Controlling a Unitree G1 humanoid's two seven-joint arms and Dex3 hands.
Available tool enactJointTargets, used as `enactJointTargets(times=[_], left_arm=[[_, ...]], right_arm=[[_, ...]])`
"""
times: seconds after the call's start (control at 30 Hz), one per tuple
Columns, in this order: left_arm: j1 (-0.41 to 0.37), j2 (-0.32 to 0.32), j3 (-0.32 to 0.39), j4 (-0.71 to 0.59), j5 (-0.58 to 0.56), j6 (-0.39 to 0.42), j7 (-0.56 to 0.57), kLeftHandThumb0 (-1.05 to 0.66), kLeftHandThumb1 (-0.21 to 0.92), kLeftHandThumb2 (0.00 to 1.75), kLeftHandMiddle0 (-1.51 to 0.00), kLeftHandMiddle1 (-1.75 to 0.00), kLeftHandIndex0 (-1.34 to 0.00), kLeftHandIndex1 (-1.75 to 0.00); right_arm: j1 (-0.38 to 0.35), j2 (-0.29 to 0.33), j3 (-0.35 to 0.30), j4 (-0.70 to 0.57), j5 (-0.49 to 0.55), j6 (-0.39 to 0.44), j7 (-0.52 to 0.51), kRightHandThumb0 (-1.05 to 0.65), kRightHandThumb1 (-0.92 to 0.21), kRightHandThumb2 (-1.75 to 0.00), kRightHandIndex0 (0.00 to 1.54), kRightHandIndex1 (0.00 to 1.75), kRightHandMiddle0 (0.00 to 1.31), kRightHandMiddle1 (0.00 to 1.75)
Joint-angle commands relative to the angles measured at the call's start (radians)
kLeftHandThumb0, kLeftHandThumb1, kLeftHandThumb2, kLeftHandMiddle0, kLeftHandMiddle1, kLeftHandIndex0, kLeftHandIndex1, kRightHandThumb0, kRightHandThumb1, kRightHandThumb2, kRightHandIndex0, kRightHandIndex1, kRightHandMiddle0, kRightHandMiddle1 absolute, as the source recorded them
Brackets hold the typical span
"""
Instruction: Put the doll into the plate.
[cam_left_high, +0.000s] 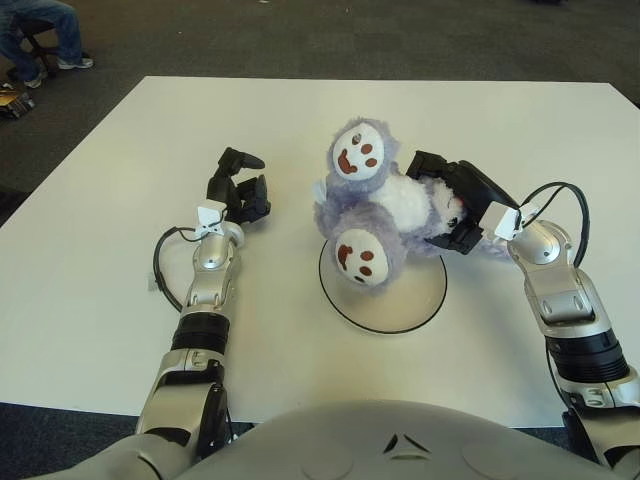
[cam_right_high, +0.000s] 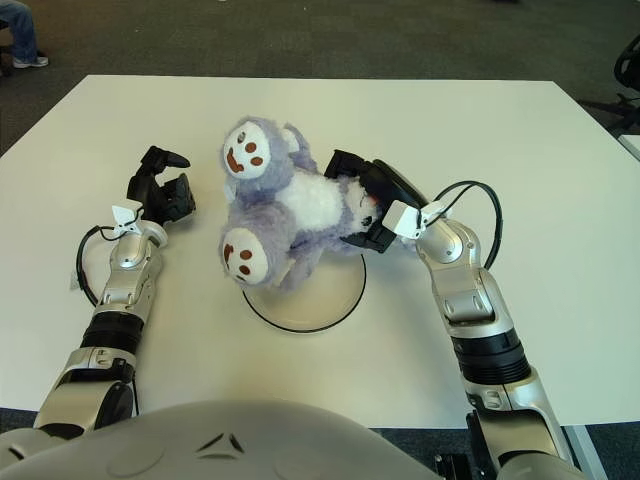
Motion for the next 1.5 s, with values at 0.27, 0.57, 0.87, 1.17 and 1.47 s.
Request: enactJointTargets(times=[0.27, 0.57, 0.87, 1.17, 1.47], left_arm=[[0.093, -0.053, -0.012, 0.056, 0.009, -0.003, 0.011, -0.4, 0.57, 1.0, -1.14, -1.75, -0.42, -1.75], [0.093, -0.055, -0.011, 0.058, 0.01, -0.007, 0.017, -0.4, 0.57, 0.99, -1.15, -1.75, -0.42, -1.75], [0.096, -0.056, -0.011, 0.058, 0.004, -0.011, 0.015, -0.41, 0.56, 1.01, -1.17, -1.75, -0.42, -1.75], [0.099, -0.054, -0.011, 0.057, 0.002, -0.011, 0.014, -0.41, 0.56, 1.01, -1.15, -1.75, -0.43, -1.75], [0.101, -0.053, -0.011, 0.053, 0.004, -0.006, 0.016, -0.41, 0.56, 1.01, -1.14, -1.75, -0.42, -1.75]], right_arm=[[0.012, -0.01, -0.006, 0.022, 0.02, -0.059, 0.011, 0.0, 0.03, -1.65, 0.91, 1.59, 0.66, 1.75], [0.012, -0.042, 0.008, 0.007, -0.004, -0.041, 0.061, -0.01, -0.07, -1.57, 0.81, 1.73, 0.61, 1.66], [0.008, -0.067, 0.013, -0.036, 0.002, 0.021, 0.121, -0.01, -0.25, -1.38, 0.57, 1.74, 0.54, 1.71], [0.007, -0.062, 0.009, -0.051, 0.012, 0.037, 0.132, -0.01, -0.27, -1.37, 0.53, 1.74, 0.52, 1.73], [0.009, -0.061, 0.008, -0.052, 0.012, 0.033, 0.129, -0.01, -0.28, -1.35, 0.52, 1.75, 0.51, 1.74]])
